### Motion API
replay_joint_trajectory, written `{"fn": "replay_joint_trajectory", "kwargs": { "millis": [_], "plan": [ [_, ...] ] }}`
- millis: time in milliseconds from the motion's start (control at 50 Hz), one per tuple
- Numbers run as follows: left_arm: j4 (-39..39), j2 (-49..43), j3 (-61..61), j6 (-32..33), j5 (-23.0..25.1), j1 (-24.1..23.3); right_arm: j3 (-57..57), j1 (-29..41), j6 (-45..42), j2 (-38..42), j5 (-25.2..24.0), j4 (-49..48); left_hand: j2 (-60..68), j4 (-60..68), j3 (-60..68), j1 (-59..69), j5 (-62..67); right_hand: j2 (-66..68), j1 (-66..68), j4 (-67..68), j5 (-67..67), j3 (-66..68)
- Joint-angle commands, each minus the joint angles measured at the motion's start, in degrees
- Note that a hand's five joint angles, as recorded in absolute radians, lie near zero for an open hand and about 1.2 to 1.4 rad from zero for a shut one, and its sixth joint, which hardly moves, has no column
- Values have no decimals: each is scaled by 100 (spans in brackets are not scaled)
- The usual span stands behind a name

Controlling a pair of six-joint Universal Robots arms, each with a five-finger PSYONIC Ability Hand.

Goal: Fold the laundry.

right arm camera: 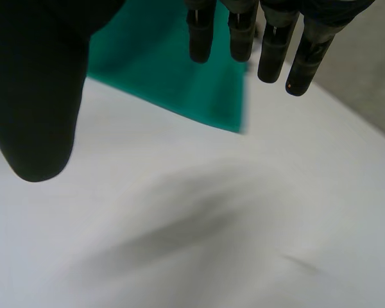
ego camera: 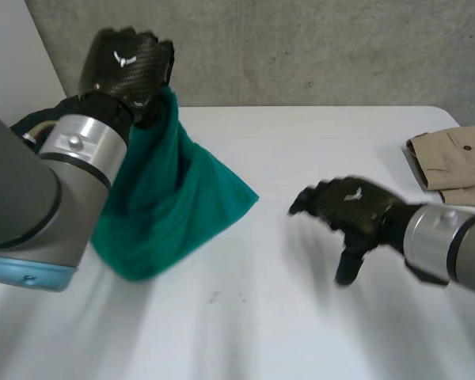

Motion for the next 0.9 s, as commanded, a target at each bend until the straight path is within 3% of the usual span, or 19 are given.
{"fn": "replay_joint_trajectory", "kwargs": {
  "millis": [20, 180, 320, 480, 540, 560, 660, 740, 900],
  "plan": [
    [-13, 602, -67, 0, 613, -22, -1083, 3, -129, 677, 374, -155, 1154, 1128, 1174, 1678, 1349, -236, -140, -321, -373, -197],
    [5, 1138, -242, 8, 674, -22, -2050, 29, 573, 1617, 409, -919, 1154, 1128, 1174, 1678, 1349, -236, -140, -321, -373, -197],
    [5, 1297, -418, 17, 674, -31, -2613, 424, 1812, 2127, 269, -1325, 1154, 1128, 1174, 1678, 1349, -236, -140, -321, -373, -197],
    [13, 1262, -462, 26, 666, -40, -2886, 1065, 3332, 2961, -819, -1395, 1154, 1128, 1174, 1678, 1349, -136, -39, -220, -272, -96],
    [31, 1244, -454, 26, 666, -49, -2939, 1190, 3527, 3156, -909, -1412, 1154, 1128, 1174, 1678, 1349, 3826, 3922, 3742, 3690, 3866],
    [31, 1235, -454, 26, 666, -49, -2991, 1181, 3614, 3208, -874, -1412, 1154, 1128, 1174, 1678, 1349, 6734, 6830, 6650, 6598, 6774],
    [31, 1200, -445, 26, 666, -49, -3045, 1050, 3458, 2841, -426, -1544, 1154, 1128, 1174, 1678, 1349, 6764, 6860, 6679, 6627, 6803],
    [31, 1121, -410, 26, 666, -31, -2843, 373, 2948, 2208, -224, -1588, 1154, 1128, 1174, 1678, 1349, 6764, 6860, 6679, 6627, 6803],
    [145, 1086, -357, 35, 666, -22, -1718, -313, 1840, 1083, -153, -1650, 1154, 1128, 1174, 1678, 1349, 6764, 6860, 6679, 6627, 6803]
  ]
}}
